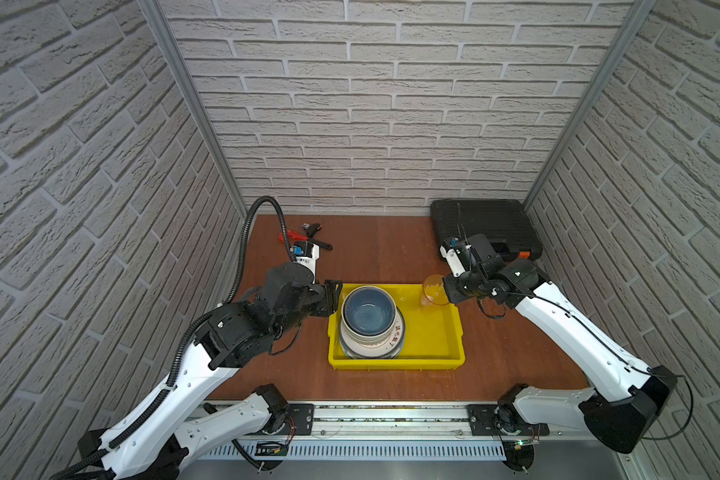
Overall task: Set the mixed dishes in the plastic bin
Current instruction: 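Carry the pink cup toward the bin corner while the left draws back, then lower the pink cup into the bin with the right while the left withdraws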
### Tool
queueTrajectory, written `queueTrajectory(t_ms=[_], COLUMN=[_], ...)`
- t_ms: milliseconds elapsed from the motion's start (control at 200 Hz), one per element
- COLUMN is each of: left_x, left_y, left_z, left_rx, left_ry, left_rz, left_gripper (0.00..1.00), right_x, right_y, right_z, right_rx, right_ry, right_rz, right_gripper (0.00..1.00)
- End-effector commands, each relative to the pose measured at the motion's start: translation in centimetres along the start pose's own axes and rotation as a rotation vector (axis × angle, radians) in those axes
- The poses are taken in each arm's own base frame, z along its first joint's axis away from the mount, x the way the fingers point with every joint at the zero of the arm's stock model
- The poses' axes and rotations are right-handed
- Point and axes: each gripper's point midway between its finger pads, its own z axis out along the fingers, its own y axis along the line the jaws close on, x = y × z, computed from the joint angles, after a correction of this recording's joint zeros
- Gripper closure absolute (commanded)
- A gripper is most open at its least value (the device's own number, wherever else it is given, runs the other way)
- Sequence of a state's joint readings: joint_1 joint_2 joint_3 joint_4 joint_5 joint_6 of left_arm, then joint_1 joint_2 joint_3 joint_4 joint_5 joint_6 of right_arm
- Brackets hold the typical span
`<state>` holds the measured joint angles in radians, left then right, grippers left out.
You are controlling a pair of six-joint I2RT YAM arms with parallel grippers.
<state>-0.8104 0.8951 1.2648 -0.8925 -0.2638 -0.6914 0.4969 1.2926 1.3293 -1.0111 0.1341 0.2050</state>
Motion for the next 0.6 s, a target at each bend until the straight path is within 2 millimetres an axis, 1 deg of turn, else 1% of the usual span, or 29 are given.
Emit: queueTrajectory(t_ms=[0, 65, 375, 595], left_x=[0.8, 1.2, 2.3, 3.4], left_y=[0.6, 0.5, 0.8, 1.1], left_z=[0.4, 0.8, 1.7, 2.6], left_rx=[-0.025, -0.021, -0.042, -0.063], left_ry=[0.028, 0.048, 0.092, 0.131], left_rz=[-0.016, -0.015, -0.014, -0.005], left_gripper=[0.36, 0.35, 0.34, 0.33], right_x=[0.0, -0.1, 0.0, 0.0], right_y=[-0.6, -1.1, -1.7, -2.6], right_z=[1.0, 1.6, 4.6, 6.1], right_rx=[0.025, 0.046, 0.061, 0.082], right_ry=[0.015, 0.026, 0.066, 0.083], right_rz=[-0.004, 0.005, 0.037, 0.074], right_gripper=[0.94, 0.94, 0.94, 0.94])
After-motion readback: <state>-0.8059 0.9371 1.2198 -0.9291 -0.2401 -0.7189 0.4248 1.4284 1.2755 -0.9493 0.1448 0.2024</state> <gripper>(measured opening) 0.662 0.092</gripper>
